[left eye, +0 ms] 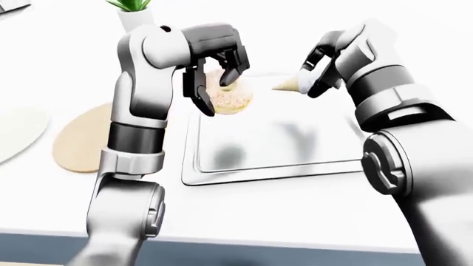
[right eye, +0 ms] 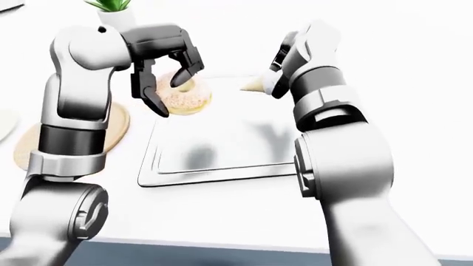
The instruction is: Move the dessert items from the plate to the tray.
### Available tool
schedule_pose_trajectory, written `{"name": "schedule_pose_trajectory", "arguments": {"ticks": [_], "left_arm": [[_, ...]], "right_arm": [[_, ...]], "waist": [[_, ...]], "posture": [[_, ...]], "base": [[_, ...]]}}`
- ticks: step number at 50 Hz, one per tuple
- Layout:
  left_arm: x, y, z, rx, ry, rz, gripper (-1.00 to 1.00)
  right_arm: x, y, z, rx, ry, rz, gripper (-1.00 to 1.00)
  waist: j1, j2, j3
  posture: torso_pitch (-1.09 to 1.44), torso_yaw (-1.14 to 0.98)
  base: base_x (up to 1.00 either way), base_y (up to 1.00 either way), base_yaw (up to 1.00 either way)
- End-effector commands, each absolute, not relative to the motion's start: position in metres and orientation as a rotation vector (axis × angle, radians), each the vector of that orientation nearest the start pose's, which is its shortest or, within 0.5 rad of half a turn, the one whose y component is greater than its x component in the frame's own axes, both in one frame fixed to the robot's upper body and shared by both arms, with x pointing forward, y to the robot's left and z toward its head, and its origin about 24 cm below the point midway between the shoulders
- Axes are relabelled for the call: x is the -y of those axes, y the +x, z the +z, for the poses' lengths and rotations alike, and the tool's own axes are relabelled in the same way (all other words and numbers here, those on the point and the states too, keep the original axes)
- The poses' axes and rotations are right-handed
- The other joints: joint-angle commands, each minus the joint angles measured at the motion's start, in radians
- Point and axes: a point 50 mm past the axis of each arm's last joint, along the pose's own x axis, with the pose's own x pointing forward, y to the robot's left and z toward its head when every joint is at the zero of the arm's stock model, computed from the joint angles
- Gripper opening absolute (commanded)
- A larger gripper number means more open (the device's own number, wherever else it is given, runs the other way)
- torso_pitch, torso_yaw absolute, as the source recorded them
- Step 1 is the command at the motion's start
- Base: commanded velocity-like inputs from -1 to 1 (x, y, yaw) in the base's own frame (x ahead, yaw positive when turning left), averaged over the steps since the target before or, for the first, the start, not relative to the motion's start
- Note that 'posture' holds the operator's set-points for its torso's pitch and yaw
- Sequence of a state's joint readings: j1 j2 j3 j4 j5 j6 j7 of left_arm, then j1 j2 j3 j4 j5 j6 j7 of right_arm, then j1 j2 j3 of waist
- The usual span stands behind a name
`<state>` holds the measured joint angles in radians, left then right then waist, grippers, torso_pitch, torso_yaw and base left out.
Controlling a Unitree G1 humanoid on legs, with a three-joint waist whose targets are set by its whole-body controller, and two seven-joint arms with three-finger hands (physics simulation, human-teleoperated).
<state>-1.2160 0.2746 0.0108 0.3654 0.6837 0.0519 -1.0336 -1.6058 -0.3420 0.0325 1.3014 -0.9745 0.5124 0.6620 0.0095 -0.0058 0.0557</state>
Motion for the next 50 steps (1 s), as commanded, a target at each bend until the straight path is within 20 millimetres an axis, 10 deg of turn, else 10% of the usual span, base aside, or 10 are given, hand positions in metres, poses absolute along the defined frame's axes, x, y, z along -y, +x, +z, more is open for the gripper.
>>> {"name": "schedule_pose_trajectory", "arguments": {"ticks": [1, 5, 10, 12, 14, 32, 50], "left_arm": [[-0.095, 0.356, 0.338, 0.36, 1.206, -0.649, -1.0], [-0.095, 0.354, 0.34, 0.363, 1.205, -0.649, -1.0], [-0.094, 0.354, 0.342, 0.367, 1.207, -0.646, -1.0], [-0.095, 0.354, 0.344, 0.371, 1.209, -0.643, -1.0], [-0.095, 0.354, 0.345, 0.371, 1.209, -0.644, -1.0], [-0.073, 0.354, 0.343, 0.409, 1.173, -0.689, -1.0], [-0.043, 0.342, 0.281, 0.333, 1.112, -0.873, -1.0]], "right_arm": [[0.171, 0.415, 0.324, -0.426, -1.09, 0.055, -1.0], [0.172, 0.415, 0.323, -0.431, -1.088, 0.06, -0.98], [0.172, 0.415, 0.322, -0.442, -1.086, 0.073, 0.03], [0.172, 0.415, 0.322, -0.451, -1.099, 0.085, 0.76], [0.171, 0.414, 0.322, -0.453, -1.094, 0.09, 1.0], [0.175, 0.406, 0.358, -0.376, -1.074, 0.044, 1.0], [0.183, 0.39, 0.404, -0.261, -1.045, -0.046, 1.0]], "waist": [[0.002, -0.005, -0.039], [0.002, -0.005, -0.038], [0.001, -0.007, -0.036], [0.002, -0.008, -0.036], [0.002, -0.008, -0.035], [0.002, -0.009, -0.032], [0.006, -0.019, -0.03]], "posture": [[0.0, 0.0], [0.0, 0.0], [0.0, 0.0], [0.0, 0.0], [0.0, 0.0], [0.0, 0.0], [0.0, 0.0]], "base": [[0.0, 0.0, 0.0], [0.0, 0.0, 0.0], [0.0, 0.0, 0.0], [0.0, 0.0, 0.0], [0.0, 0.0, 0.0], [0.0, 0.0, 0.0], [0.0, 0.0, 0.0]]}}
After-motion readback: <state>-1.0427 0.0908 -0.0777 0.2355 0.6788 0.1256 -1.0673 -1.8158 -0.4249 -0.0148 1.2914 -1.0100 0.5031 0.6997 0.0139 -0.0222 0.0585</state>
